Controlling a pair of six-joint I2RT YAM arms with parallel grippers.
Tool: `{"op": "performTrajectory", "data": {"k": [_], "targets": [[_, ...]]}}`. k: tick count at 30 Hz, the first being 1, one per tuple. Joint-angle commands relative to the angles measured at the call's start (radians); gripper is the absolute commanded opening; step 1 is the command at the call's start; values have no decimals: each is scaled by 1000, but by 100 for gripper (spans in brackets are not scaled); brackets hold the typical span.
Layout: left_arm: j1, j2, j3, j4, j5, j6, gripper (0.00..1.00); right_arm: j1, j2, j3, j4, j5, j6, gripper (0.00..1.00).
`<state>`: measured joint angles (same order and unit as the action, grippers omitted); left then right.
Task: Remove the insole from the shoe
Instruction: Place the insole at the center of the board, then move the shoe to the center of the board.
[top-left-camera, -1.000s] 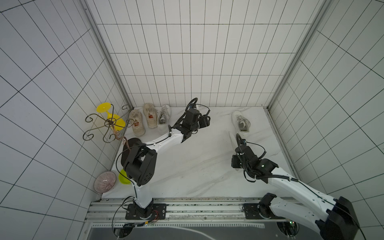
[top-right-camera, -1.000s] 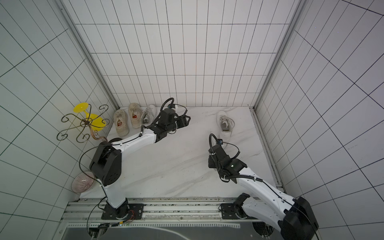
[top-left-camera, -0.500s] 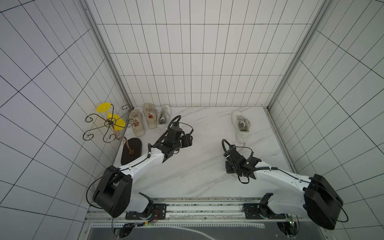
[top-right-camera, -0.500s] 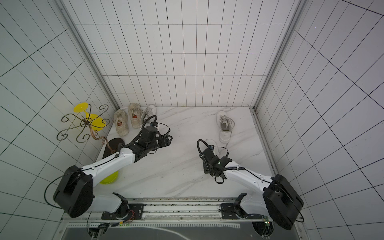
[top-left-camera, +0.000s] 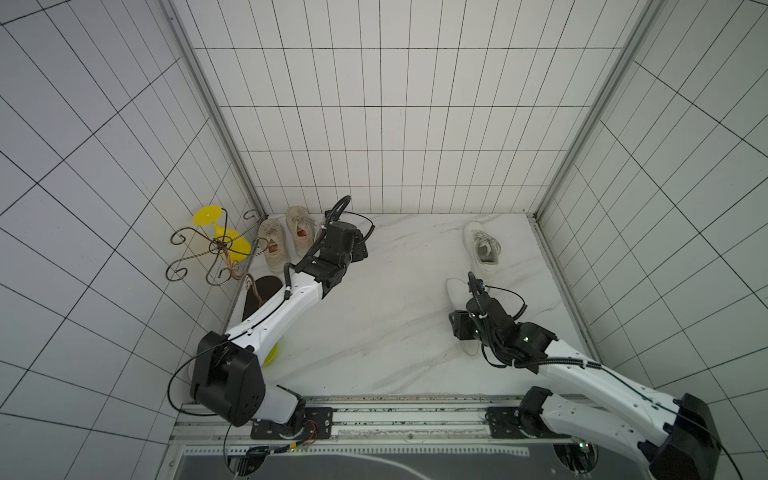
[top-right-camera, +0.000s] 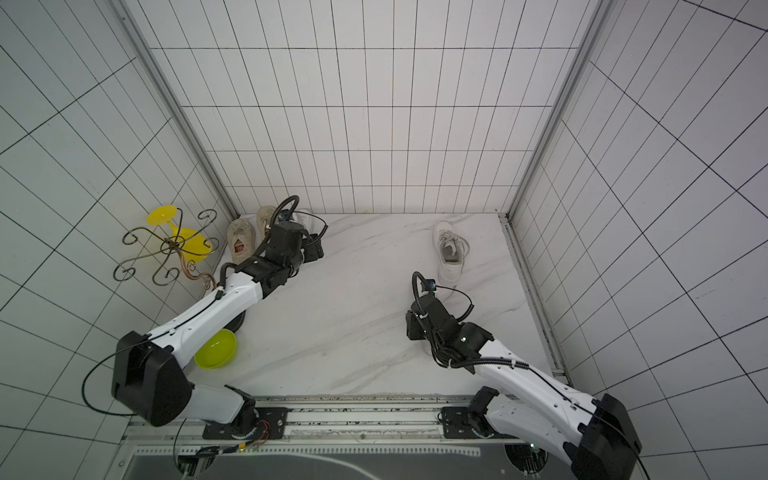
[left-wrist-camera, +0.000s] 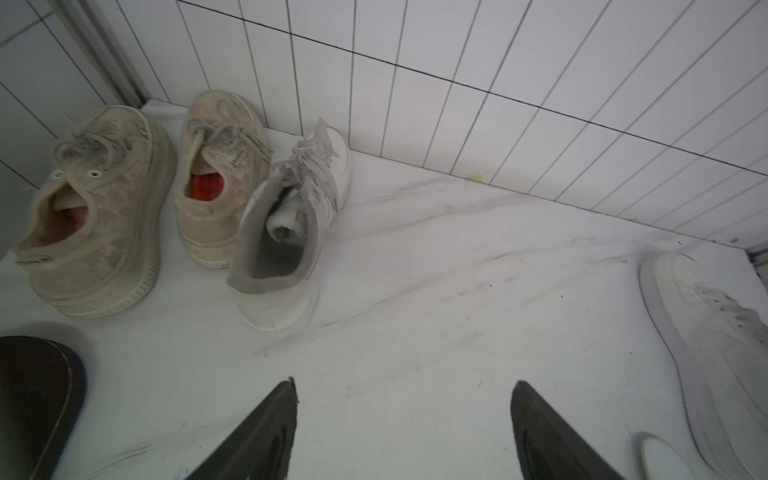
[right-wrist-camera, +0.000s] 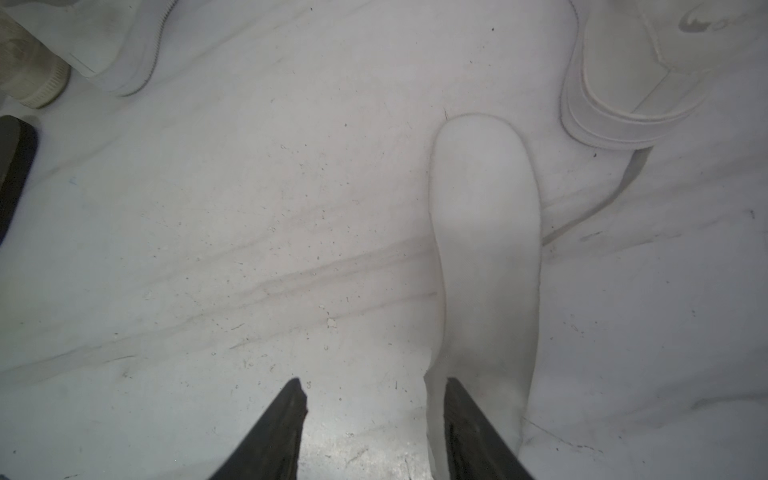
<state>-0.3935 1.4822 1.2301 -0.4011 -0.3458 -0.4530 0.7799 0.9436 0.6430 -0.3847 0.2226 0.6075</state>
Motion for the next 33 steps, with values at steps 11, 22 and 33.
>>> {"op": "performTrajectory", "data": {"k": [11, 22, 33], "targets": [[224, 485, 529, -426, -61, 54, 70, 7, -171, -60, 127, -101, 11, 57], [269, 661, 649, -477, 38, 77, 55, 7, -193, -96, 142, -125, 11, 57], [275, 758, 676, -456, 220, 98, 25, 6, -141, -87, 166, -114, -14, 58]]}}
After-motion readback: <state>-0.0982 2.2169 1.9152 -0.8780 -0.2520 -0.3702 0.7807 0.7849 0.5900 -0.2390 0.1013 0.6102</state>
